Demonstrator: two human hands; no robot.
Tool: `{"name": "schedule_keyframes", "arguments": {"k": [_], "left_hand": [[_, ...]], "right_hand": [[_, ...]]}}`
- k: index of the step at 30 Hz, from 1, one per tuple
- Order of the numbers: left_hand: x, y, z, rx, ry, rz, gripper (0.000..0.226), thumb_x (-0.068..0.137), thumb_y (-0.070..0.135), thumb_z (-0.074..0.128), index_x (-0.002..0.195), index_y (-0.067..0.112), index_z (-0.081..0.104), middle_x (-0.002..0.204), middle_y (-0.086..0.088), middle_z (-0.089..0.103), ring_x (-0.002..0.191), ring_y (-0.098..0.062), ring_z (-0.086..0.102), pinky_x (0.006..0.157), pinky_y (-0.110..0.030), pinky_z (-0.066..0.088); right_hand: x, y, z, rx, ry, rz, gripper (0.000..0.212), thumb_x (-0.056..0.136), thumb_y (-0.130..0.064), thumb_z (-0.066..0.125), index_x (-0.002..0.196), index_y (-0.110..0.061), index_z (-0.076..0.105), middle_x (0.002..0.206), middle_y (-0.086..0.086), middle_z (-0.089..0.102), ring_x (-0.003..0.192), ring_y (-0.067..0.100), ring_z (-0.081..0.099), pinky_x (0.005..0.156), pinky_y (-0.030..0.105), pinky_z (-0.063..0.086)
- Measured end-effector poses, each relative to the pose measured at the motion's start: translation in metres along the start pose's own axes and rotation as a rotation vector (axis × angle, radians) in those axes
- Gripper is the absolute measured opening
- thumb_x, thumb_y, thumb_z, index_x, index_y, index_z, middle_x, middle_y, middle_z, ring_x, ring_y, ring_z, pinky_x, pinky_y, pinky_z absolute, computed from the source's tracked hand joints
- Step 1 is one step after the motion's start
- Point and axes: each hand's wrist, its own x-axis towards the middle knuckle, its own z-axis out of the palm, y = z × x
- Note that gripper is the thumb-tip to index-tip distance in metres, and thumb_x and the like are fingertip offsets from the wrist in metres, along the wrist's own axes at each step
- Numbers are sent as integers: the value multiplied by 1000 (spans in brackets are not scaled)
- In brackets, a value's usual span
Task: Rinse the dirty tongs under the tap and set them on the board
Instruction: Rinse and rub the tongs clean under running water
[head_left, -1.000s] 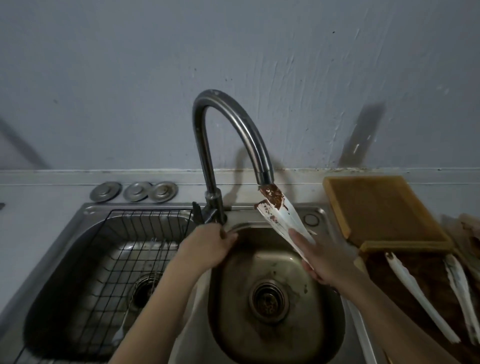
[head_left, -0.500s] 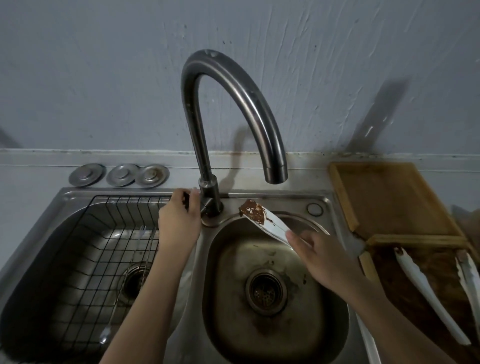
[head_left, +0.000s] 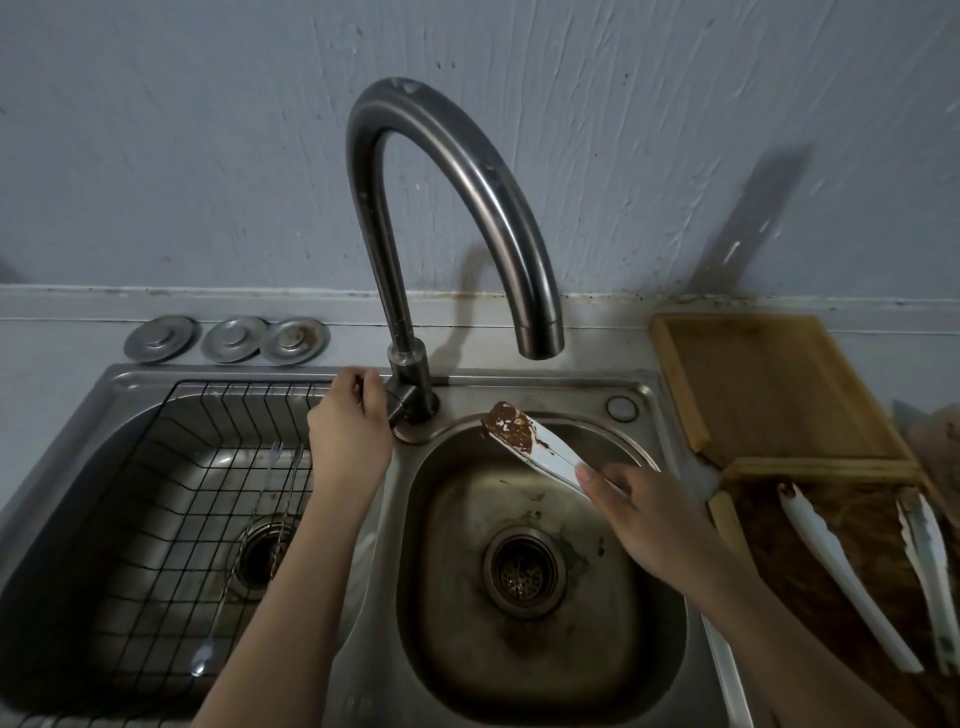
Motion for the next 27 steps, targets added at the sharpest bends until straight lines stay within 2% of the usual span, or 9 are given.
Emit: {"name": "schedule_keyframes", "arguments": {"k": [5, 9, 12, 14, 16, 18, 20, 25, 27], "left_hand": [[0, 1, 0, 4, 12, -26, 31, 98, 27, 41, 102, 7, 65, 83, -8, 65, 72, -19, 52, 68, -27, 33], [-4, 0, 1, -14, 42, -45, 31, 98, 24, 40, 100, 4, 64, 71, 0, 57, 58, -6, 44, 62, -21, 27], [-7, -2, 1, -45, 55, -39, 33, 99, 22, 38, 103, 3, 65, 77, -2, 58, 65, -15, 47, 63, -24, 29], [-8, -3, 1, -57, 59, -32, 33, 99, 21, 37, 104, 4, 65, 71, 2, 56, 60, -11, 46, 54, -23, 30], [-9, -4, 1, -76, 56, -26, 33, 99, 21, 36, 106, 5, 65, 67, 7, 53, 58, -1, 45, 50, -9, 36], [-10, -6, 1, -85, 62, -18, 33, 100, 20, 36, 107, 5, 65, 71, 3, 56, 58, 1, 45, 50, -1, 35], [-11, -6, 2, -97, 73, -15, 34, 100, 19, 36, 108, 4, 64, 71, 1, 56, 58, 0, 45, 50, -1, 35], [-14, -8, 3, -136, 96, -11, 32, 100, 16, 36, 108, 4, 65, 65, 13, 51, 57, 1, 47, 53, -3, 37], [-14, -10, 3, -140, 103, -8, 31, 100, 15, 37, 107, 4, 65, 65, 14, 51, 56, 0, 47, 53, -3, 37]], "right_hand": [[-1, 3, -4, -21, 1, -18, 48, 87, -56, 36, 54, -21, 39, 50, -4, 38, 47, 9, 39, 53, 26, 33], [0, 5, -5, -3, -1, -22, 47, 89, -54, 37, 54, -22, 41, 49, -5, 40, 48, 11, 41, 53, 28, 35], [-1, 4, -5, -12, -12, -18, 46, 89, -54, 37, 55, -23, 41, 49, -5, 40, 48, 10, 42, 54, 28, 37], [-2, 2, -5, -30, -15, -14, 45, 90, -53, 37, 55, -25, 41, 50, -5, 41, 48, 10, 44, 54, 27, 37], [-3, 0, -5, -48, -8, -17, 43, 91, -51, 38, 54, -28, 39, 49, -5, 41, 48, 8, 44, 53, 25, 35], [-4, -1, -4, -57, -11, -24, 42, 91, -51, 38, 55, -29, 39, 50, -5, 42, 48, 6, 44, 52, 25, 34], [-4, -1, -4, -58, -21, -26, 42, 91, -51, 37, 55, -29, 38, 50, -6, 42, 48, 6, 43, 52, 25, 33], [-3, 2, -3, -63, -24, -22, 44, 88, -56, 35, 56, -27, 40, 51, -6, 42, 49, 7, 44, 53, 26, 35], [-3, 3, -2, -77, -31, -18, 39, 84, -62, 31, 58, -33, 35, 54, -10, 39, 52, 1, 41, 54, 23, 33]]}}
